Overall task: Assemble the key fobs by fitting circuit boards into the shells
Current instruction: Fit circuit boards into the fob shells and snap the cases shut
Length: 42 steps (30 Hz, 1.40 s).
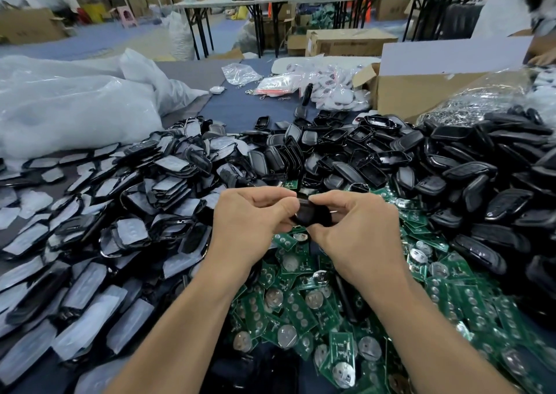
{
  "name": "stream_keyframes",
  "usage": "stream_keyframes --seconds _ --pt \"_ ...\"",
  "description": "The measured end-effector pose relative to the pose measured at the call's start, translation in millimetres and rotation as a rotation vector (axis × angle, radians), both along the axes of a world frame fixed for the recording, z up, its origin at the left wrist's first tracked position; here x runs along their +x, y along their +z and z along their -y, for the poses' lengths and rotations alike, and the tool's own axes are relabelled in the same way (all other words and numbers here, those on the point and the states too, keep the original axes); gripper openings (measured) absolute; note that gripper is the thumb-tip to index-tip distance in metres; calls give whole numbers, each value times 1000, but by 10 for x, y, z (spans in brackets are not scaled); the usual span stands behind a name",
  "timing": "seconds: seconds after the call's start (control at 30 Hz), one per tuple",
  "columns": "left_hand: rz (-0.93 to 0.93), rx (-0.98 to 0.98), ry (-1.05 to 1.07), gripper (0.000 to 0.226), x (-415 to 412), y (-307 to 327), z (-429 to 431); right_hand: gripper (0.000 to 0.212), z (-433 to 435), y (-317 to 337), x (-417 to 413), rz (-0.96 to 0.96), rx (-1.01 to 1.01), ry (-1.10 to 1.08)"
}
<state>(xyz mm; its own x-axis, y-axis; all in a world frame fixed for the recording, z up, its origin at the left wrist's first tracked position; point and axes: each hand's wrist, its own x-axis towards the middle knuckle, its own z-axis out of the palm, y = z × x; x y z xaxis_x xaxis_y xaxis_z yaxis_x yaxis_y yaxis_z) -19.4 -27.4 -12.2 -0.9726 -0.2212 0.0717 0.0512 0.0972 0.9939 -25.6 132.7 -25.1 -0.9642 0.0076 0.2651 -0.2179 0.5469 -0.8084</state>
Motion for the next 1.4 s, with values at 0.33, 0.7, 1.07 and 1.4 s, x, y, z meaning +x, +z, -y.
stream_keyframes --seconds 0.33,0.7,1.07,1.4 --pt "-30 183 34 26 -16 -2 -39 53 61 62 85 -182 -30 -24" --pt "-55 103 33 27 -7 -44 -36 39 10 52 16 -94 -99 73" --pt "-163 -107 -18 25 -14 -92 -8 20 -130 -1 -158 139 -392 161" --pt "-193 -88 69 21 -1 -80 -54 19 -23 52 -100 192 -430 183"
